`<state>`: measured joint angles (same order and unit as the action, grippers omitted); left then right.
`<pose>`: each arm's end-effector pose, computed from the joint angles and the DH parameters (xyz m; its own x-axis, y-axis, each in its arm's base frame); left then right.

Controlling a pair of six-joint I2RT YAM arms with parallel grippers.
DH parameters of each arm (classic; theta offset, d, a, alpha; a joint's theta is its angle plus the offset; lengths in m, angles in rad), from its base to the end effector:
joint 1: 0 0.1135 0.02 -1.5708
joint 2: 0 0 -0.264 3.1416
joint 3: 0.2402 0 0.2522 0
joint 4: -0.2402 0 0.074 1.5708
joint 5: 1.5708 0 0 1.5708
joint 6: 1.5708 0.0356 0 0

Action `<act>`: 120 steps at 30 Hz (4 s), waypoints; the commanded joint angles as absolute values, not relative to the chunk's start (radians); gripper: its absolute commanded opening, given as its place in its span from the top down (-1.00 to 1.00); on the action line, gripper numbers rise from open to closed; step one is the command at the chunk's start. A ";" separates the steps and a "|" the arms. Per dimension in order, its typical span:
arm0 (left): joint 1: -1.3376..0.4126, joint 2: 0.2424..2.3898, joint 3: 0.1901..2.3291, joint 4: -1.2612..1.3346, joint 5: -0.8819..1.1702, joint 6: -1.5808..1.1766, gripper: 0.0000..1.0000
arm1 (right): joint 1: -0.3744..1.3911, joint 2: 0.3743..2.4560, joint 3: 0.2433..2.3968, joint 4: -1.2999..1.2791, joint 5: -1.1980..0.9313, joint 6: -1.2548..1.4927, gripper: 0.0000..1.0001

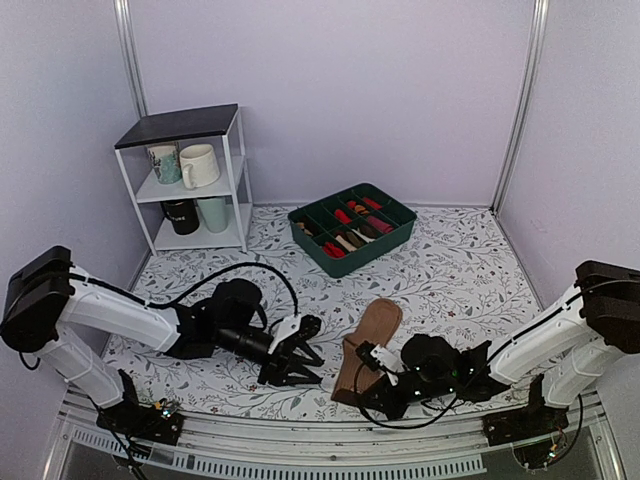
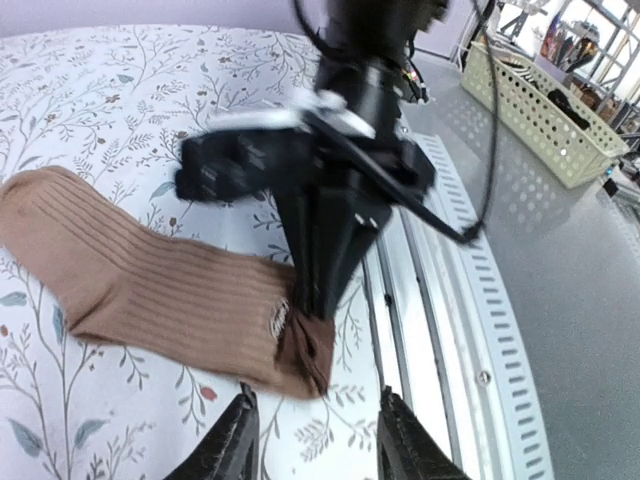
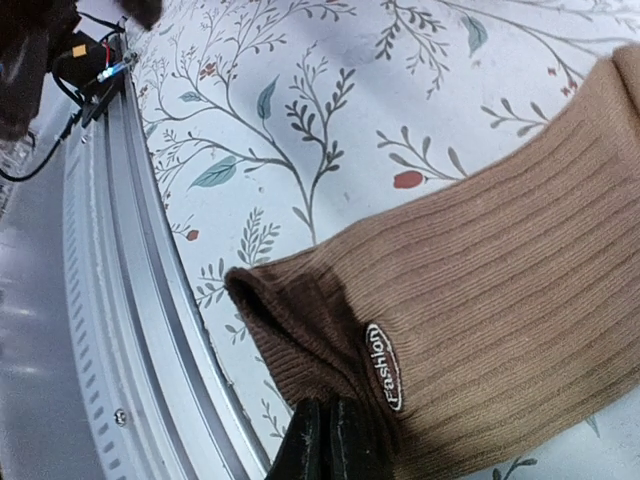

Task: Roll the socks
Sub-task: Roll the sock at the center of the board.

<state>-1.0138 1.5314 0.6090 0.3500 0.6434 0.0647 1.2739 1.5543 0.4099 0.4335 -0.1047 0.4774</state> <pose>0.1360 -0.2587 0.1628 -0.2246 0.4585 -0.8599 0.9623 -0.0349 -0.2699 0.0709 0.2444 0.1079 -0.6172 -0.4553 -0.6417 -0.7775 0.4779 0.4087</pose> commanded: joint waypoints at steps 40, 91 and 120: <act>-1.183 1.799 0.695 0.390 0.412 0.405 0.04 | 1.012 1.796 0.436 0.175 -0.559 0.667 1.00; -1.095 1.911 0.870 -0.099 0.693 0.002 1.00 | 1.210 1.227 0.189 0.662 -0.126 0.162 0.24; -1.077 2.009 0.905 -0.118 0.721 0.014 1.00 | 1.342 1.548 0.406 0.471 -0.174 0.172 0.21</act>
<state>-1.0737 1.9469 0.9295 -0.0147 0.7834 0.0105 1.3289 1.5455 0.3946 0.5194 -0.1699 0.1360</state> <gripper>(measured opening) 0.033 0.400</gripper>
